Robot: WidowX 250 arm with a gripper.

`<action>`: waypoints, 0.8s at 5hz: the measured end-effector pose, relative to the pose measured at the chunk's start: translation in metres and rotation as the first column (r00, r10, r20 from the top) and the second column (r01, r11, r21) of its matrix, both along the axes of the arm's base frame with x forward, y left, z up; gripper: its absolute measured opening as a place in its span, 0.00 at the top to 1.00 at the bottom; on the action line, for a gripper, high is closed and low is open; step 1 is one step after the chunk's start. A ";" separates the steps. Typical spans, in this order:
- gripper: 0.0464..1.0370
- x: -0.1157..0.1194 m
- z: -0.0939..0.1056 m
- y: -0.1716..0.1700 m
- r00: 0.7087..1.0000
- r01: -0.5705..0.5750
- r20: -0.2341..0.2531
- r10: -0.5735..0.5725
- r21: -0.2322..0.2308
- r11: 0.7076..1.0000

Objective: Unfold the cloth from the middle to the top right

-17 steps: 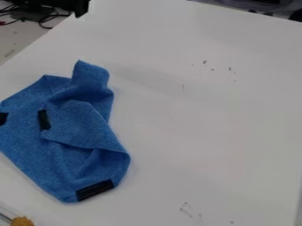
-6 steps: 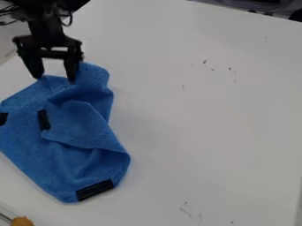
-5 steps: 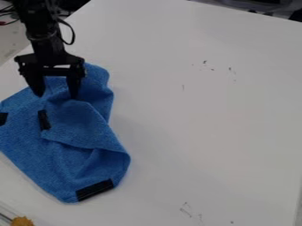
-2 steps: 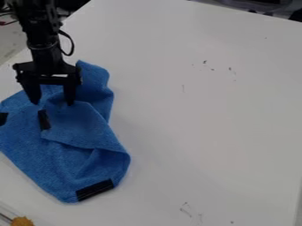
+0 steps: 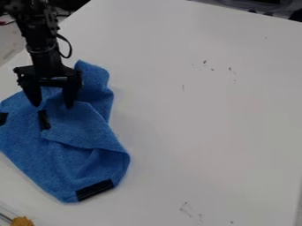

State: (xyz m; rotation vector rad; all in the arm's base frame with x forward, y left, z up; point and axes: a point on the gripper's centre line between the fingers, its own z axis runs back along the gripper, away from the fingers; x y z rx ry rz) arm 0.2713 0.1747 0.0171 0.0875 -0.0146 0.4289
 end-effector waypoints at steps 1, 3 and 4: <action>0.36 0.002 0.001 0.001 1.000 0.010 0.000 -0.010 0.002 1.000; 0.89 0.002 -0.001 0.001 1.000 0.009 -0.011 -0.009 -0.007 1.000; 0.99 0.003 -0.001 0.002 1.000 0.012 -0.002 -0.012 -0.008 1.000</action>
